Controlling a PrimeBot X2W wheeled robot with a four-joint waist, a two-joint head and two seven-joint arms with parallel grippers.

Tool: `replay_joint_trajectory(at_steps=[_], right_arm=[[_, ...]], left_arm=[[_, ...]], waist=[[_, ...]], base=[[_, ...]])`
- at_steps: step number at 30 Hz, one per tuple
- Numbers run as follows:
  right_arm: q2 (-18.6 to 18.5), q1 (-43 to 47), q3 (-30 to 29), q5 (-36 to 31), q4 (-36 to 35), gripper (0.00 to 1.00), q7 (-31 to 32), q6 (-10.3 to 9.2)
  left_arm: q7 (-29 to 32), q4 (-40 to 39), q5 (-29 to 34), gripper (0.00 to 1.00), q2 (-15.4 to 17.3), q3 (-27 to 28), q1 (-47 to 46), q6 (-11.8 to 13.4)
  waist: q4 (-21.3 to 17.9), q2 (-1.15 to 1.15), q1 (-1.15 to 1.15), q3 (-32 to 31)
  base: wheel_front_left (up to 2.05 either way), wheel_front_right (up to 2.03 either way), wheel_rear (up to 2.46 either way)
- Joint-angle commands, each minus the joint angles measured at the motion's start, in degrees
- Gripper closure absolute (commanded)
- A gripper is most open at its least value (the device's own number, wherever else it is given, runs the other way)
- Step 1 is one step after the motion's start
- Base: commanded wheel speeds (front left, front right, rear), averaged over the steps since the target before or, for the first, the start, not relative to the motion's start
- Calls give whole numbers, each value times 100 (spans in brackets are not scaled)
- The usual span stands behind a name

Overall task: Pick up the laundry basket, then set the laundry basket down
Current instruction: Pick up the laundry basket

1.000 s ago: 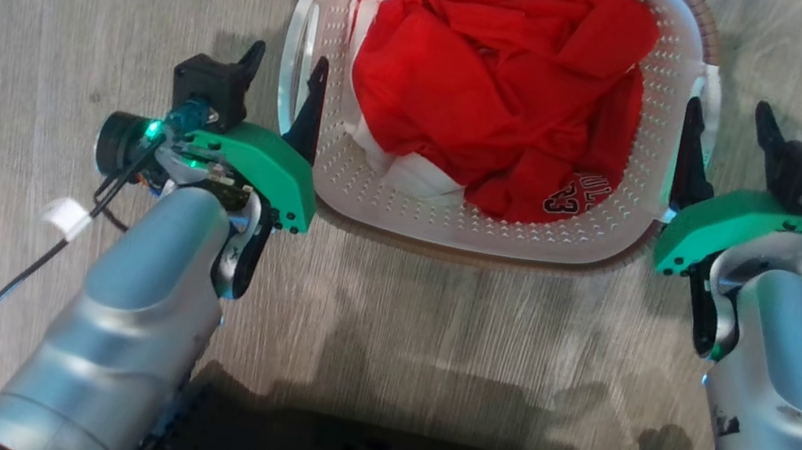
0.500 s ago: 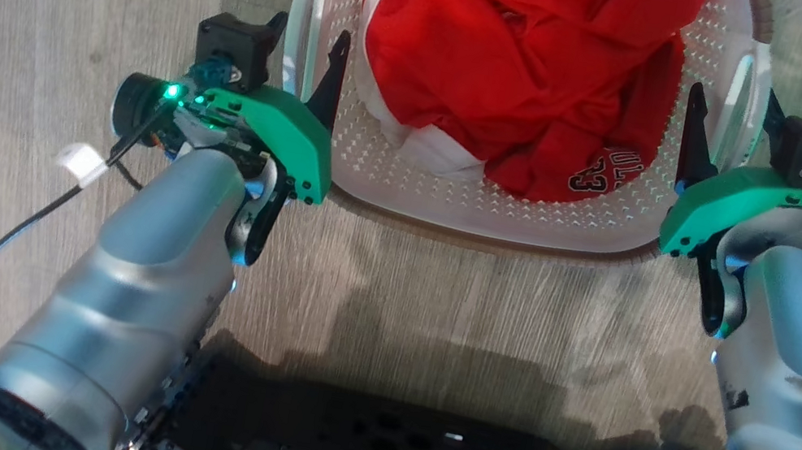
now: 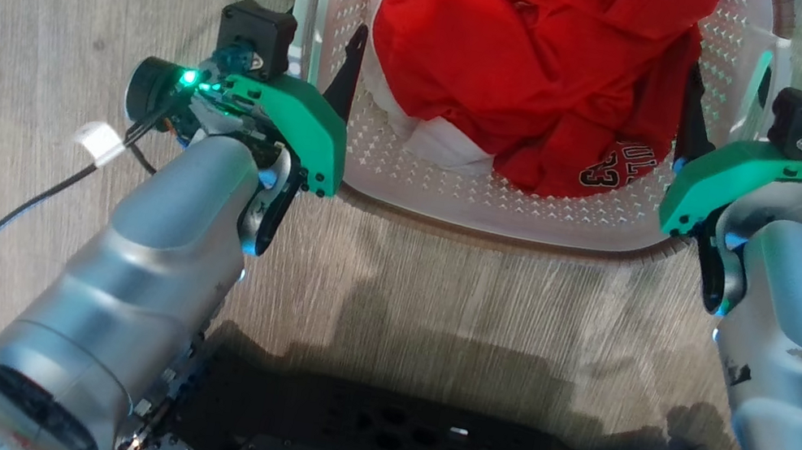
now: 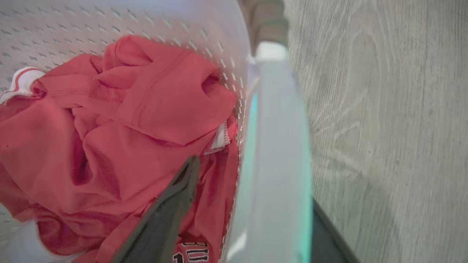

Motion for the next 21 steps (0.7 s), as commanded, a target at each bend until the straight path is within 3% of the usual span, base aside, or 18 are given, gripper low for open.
replay_joint_trajectory(at_steps=[1,3,5,6,8,9,10,11,12,13,14,21], right_arm=[[80,178,150,37,-2,0,-61,41],[84,164,165,49,31,0,-61,41],[90,152,177,61,60,7,-61,41],[93,148,181,67,71,15,-61,41],[100,141,190,77,94,44,-61,41],[103,138,194,82,104,52,-61,41],[106,136,197,86,120,58,-61,41],[107,134,199,86,137,64,-61,41],[110,131,200,83,156,72,-61,41],[112,127,200,77,185,91,-61,41],[115,122,199,72,212,100,-61,41],[158,99,192,74,361,100,-61,41]], left_arm=[[-37,21,-58,0,140,6,83,27],[-37,61,-101,0,140,-52,47,29],[-37,91,-142,0,140,-105,16,33],[-37,102,-164,0,140,-129,2,37],[-37,127,-202,0,140,-190,-23,32],[-37,139,-217,5,140,-224,-35,28],[-37,149,-232,34,140,-254,-46,29],[-37,153,-249,53,140,-280,-54,33],[-37,151,-268,70,140,-303,-59,37],[-37,143,-285,88,140,-326,-60,38],[-37,132,-295,100,140,-348,-60,38],[-37,95,-330,100,140,-443,-26,57]], waist=[[2,0,0,3],[2,0,0,7],[-1,0,0,10],[-2,0,0,12],[-7,0,0,12],[-9,0,0,11],[-11,0,0,10],[-12,0,0,7],[-13,0,0,1],[-14,0,0,-6],[-14,0,0,-14],[-14,0,0,-74]], base=[[0,0,0],[0,0,0],[0,0,0],[0,0,0],[0,0,0],[0,0,0],[0,0,0],[0,0,0],[0,0,0],[0,0,0],[0,0,0],[0,0,0]])
